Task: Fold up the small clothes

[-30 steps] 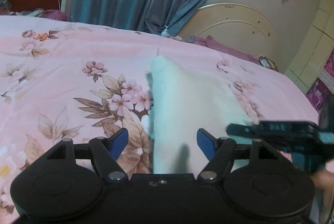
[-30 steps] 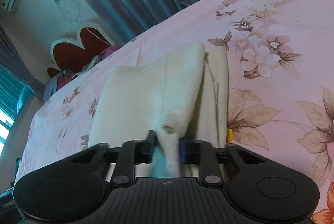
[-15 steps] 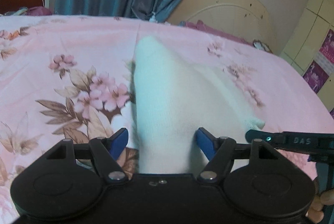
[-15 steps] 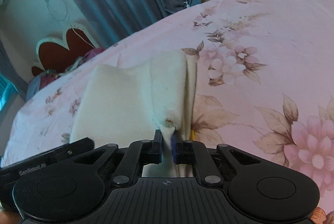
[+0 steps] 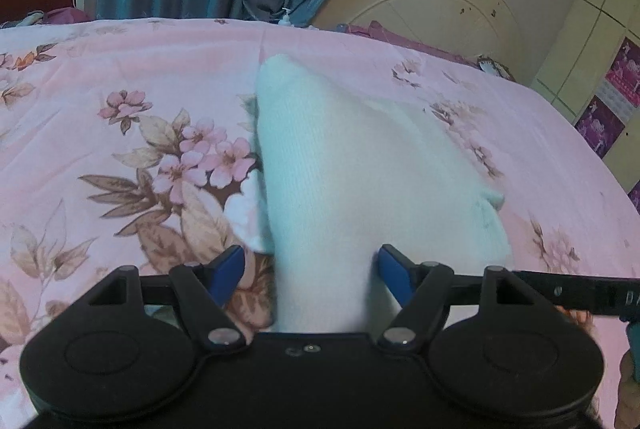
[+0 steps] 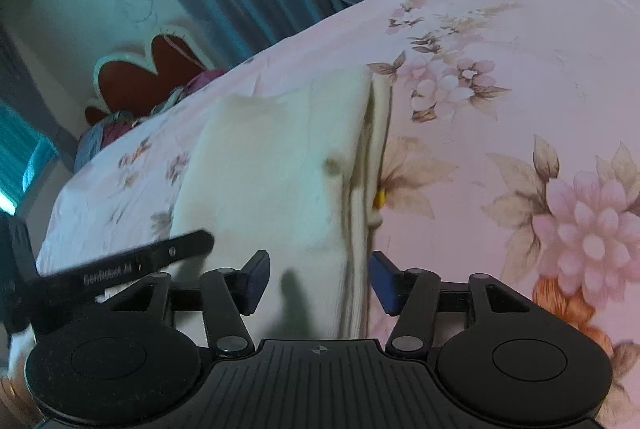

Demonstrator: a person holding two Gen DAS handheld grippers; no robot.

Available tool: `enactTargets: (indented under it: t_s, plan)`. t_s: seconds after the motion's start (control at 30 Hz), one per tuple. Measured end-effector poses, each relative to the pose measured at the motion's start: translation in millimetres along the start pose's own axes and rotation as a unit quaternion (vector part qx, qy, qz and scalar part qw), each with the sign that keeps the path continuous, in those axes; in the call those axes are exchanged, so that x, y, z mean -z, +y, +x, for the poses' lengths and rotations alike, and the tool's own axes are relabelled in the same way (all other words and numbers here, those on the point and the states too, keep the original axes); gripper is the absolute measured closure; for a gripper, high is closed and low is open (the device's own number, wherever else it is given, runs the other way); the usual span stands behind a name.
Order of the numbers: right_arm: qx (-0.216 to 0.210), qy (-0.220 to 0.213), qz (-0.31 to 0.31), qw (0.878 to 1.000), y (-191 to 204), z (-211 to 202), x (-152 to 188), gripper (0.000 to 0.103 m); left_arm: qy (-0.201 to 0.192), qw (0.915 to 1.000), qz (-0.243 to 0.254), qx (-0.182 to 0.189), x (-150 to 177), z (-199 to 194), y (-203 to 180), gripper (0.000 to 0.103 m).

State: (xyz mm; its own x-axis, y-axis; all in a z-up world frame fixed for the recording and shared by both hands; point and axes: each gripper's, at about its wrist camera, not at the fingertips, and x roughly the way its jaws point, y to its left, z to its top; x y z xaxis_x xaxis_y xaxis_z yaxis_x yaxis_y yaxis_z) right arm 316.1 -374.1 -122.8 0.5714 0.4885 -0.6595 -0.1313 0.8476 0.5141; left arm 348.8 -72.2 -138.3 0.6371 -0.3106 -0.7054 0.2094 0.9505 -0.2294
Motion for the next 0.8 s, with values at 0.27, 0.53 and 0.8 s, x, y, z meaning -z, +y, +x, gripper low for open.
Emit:
enactTargets:
  t_s: [0.27,0.53,0.8]
  plan:
    - [0.006,0.014,-0.022,1.000,12,-4,20,0.067,0.005,1.0000,-0.007,-0.002,6,-4,4,0.028]
    - [-0.004,0.033,-0.024,0.999,15,-12,23,0.098,0.021,0.9998,-0.004,-0.005,9,0,0,0.029]
    - [0.028,0.051,-0.045,0.997,9,-12,34,0.099,0.028,0.9995,0.010,0.003,15,-3,-4,0.029]
